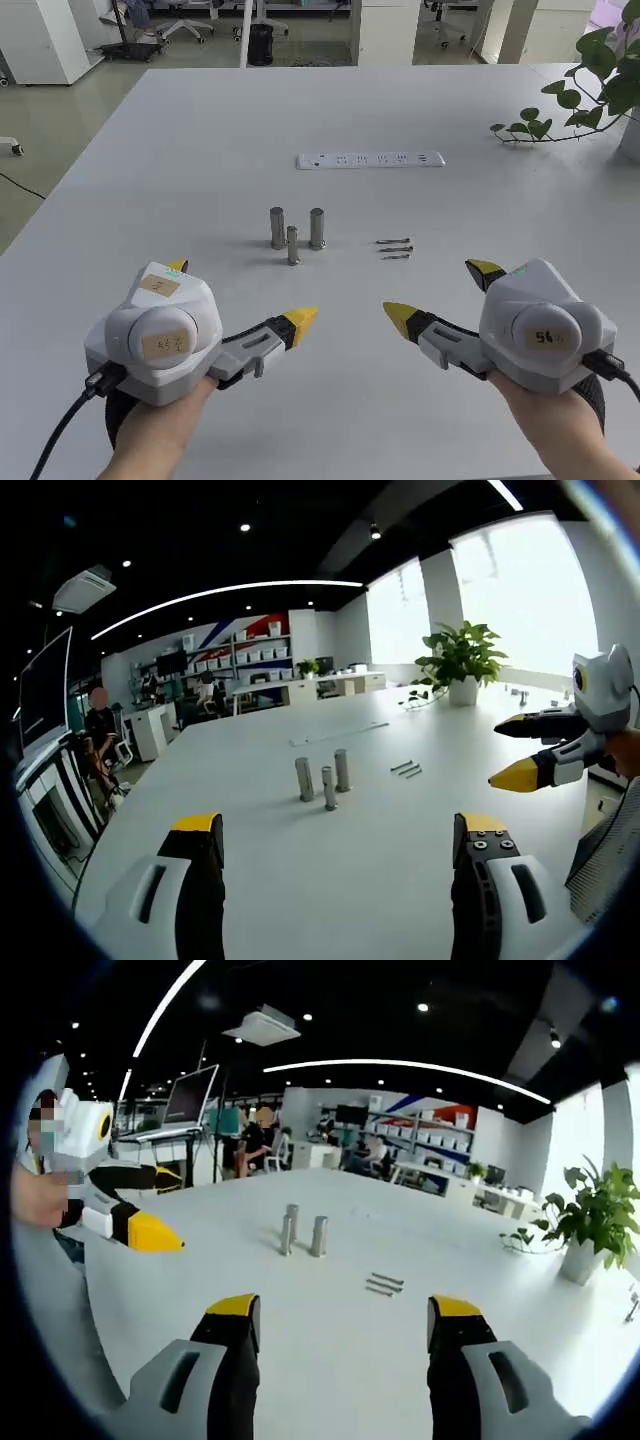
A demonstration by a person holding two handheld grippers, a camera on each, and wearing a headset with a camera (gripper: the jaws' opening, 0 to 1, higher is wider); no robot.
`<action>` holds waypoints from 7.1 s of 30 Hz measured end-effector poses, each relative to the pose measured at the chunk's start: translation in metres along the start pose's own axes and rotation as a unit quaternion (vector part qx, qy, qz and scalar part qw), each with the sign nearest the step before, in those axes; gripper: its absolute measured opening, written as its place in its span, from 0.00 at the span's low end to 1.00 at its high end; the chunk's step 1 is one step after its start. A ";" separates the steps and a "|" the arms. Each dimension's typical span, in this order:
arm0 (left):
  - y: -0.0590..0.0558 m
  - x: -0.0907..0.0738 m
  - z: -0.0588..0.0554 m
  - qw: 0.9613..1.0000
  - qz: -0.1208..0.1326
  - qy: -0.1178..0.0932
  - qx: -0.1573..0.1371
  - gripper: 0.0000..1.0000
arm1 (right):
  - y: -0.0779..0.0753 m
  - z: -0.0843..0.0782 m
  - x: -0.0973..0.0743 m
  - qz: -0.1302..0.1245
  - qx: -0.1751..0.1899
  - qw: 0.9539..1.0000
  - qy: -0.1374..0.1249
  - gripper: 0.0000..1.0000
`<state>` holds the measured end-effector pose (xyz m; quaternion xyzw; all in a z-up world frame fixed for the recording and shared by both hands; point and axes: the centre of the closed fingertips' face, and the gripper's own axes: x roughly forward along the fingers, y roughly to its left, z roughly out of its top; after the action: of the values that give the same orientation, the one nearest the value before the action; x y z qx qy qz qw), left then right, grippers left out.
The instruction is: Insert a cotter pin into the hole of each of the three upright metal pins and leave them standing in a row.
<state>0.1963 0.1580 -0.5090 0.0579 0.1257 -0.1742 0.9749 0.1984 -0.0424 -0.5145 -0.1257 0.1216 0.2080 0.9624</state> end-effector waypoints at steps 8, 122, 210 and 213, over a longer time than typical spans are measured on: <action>0.000 0.000 -0.001 1.000 -0.001 0.001 -0.003 0.94 | -0.001 0.001 -0.001 -0.004 -0.015 1.000 0.001 0.62; -0.004 0.000 0.001 0.998 -0.019 0.056 0.006 0.95 | 0.072 0.016 0.162 0.169 0.068 0.983 0.037 0.23; -0.008 0.007 0.003 0.998 -0.027 0.059 0.002 0.91 | 0.112 -0.001 0.147 0.227 0.025 0.973 0.039 0.04; -0.009 0.008 0.003 0.998 -0.029 0.058 0.002 0.91 | 0.112 -0.002 0.144 0.228 0.024 0.973 0.040 0.04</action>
<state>0.2010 0.1465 -0.5088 0.0666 0.1836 -0.1986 0.9604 0.2770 0.1091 -0.5791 -0.0801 0.1901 0.4138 0.8867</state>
